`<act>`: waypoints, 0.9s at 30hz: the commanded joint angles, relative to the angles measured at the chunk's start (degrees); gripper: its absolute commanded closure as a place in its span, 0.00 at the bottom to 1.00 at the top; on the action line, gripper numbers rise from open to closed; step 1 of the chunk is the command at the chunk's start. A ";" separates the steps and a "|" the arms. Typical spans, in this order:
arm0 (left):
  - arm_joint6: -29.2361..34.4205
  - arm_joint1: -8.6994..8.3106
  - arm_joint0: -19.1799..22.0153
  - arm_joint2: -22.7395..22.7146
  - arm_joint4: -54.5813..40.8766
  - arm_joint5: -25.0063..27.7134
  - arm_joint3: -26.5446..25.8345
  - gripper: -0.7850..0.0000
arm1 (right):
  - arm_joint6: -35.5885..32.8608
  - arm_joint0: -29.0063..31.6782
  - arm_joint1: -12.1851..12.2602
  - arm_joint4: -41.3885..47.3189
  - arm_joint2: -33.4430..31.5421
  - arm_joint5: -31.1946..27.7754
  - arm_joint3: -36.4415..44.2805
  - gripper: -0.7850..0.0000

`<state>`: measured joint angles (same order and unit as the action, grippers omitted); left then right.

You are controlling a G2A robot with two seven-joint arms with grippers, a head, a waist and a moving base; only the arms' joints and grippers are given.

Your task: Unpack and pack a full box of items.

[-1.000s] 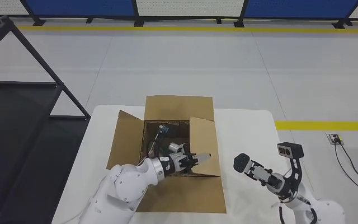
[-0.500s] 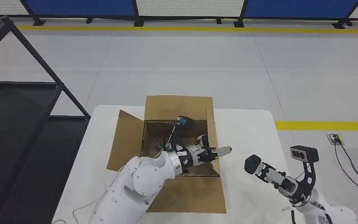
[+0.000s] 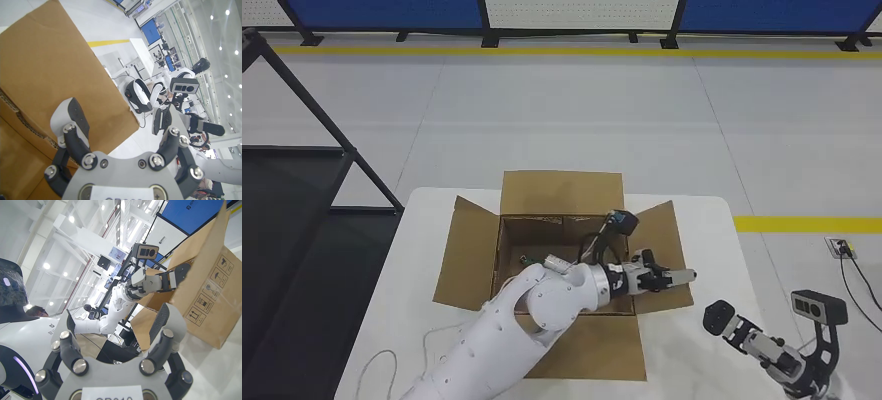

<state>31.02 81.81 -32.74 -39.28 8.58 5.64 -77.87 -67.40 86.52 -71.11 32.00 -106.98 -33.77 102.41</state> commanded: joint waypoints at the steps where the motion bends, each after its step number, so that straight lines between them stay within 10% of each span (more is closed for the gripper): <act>1: -0.47 0.78 0.67 1.25 -0.25 -0.02 1.87 0.00 | 0.16 0.02 0.12 0.13 0.26 -0.01 -0.23 0.00; 11: -1.20 2.44 1.44 1.17 -1.12 1.68 5.93 0.00 | 2.50 -2.85 0.92 -4.41 2.34 3.16 -3.40 0.00; 27: -0.59 0.25 -5.89 -6.94 2.77 2.27 -4.66 0.00 | 7.42 -8.99 1.83 -9.71 7.54 6.65 -9.28 0.00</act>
<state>30.91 82.39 -37.55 -45.21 10.55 8.06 -80.62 -60.62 77.91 -69.31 22.94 -99.85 -27.48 93.24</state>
